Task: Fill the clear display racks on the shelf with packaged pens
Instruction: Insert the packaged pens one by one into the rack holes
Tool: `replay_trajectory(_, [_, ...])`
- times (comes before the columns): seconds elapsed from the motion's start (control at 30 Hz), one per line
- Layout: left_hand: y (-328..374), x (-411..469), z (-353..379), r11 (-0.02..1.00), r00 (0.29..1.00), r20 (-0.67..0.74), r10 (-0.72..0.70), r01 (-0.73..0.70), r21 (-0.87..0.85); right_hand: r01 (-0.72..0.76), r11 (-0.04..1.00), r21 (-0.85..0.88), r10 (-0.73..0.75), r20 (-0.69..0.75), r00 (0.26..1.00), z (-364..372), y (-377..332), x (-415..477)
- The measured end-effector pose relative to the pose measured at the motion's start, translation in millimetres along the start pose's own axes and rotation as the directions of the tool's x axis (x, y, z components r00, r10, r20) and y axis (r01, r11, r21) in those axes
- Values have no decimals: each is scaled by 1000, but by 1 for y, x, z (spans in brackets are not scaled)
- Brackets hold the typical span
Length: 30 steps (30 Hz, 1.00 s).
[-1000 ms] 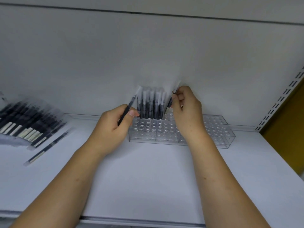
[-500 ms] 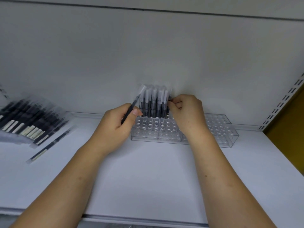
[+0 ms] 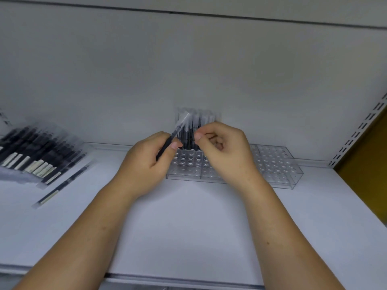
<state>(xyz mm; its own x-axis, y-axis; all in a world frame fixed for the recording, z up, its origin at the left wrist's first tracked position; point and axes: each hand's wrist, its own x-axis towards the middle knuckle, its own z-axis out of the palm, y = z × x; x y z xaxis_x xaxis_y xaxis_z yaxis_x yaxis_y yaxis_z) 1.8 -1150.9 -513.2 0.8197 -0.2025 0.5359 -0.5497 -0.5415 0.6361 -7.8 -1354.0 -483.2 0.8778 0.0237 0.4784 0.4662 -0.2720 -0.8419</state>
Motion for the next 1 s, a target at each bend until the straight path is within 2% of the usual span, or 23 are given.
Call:
replay_trajectory(0.13, [6,1,0,993,995,-24,99,-97,71,-23,995,101,15,84,996,11,-1,-3])
replay_trajectory(0.27, [8,1,3,979,991,-16,132,-128,156,-7,980,198,-3,51,999,17,-5,-4])
replay_trajectory(0.43, [9,0,5,971,987,7,160,-159,177,-8,975,223,-1,41,999,21,-6,-5])
replay_trajectory(0.53, [9,1,3,966,984,-11,180,-175,190,19,971,240,-13,-28,1000,17,-8,-2])
replay_trajectory(0.6, [7,1,1,964,981,-27,192,-183,193,65,964,259,-31,-130,991,8,-7,3])
replay_trajectory(0.7, [8,1,-2,971,983,-61,171,-157,182,115,972,205,-46,-316,948,-12,-2,12])
replay_trajectory(0.8, [11,1,-4,974,987,-83,138,-120,194,110,992,61,-71,-449,891,-26,8,18])
replay_trajectory(0.87, [11,0,-3,975,992,-75,102,-85,204,77,997,-24,-79,-482,873,-30,15,20])
replay_trajectory(1.0, [10,0,-3,971,996,-58,65,-50,233,42,995,-96,-80,-446,891,-29,24,24])
